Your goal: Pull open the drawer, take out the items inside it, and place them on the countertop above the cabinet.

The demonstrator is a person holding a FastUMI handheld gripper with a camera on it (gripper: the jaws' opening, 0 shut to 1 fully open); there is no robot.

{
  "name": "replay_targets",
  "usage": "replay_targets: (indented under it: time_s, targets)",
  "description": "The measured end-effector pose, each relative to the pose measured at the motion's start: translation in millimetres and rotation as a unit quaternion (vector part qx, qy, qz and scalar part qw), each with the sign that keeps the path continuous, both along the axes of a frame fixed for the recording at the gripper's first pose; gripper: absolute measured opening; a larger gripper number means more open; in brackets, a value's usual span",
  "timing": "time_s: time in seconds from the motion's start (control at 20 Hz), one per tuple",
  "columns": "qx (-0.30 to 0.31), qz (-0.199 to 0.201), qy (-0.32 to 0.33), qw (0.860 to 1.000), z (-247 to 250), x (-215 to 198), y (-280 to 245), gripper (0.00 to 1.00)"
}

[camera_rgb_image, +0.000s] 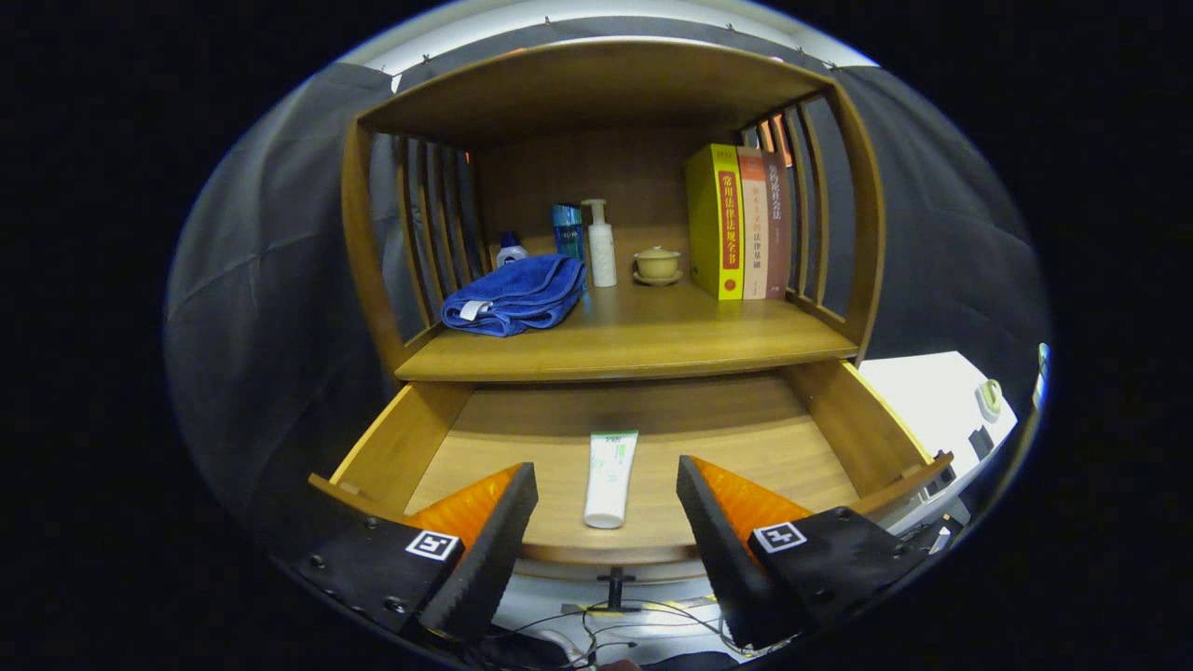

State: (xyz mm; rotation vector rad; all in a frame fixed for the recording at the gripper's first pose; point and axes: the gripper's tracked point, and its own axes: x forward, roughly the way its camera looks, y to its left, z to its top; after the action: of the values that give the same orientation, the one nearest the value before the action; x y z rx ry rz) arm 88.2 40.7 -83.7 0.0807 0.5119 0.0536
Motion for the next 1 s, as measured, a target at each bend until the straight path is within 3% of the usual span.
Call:
replay_targets:
  time_s: [0.45, 1.0]
  targets:
    - [-0.021, 0.015, 0.128, 0.991, -44, 64, 6, 0.99]
    - [-0.014, 0.021, 0.301, 0.953, -118, 82, 9, 0.99]
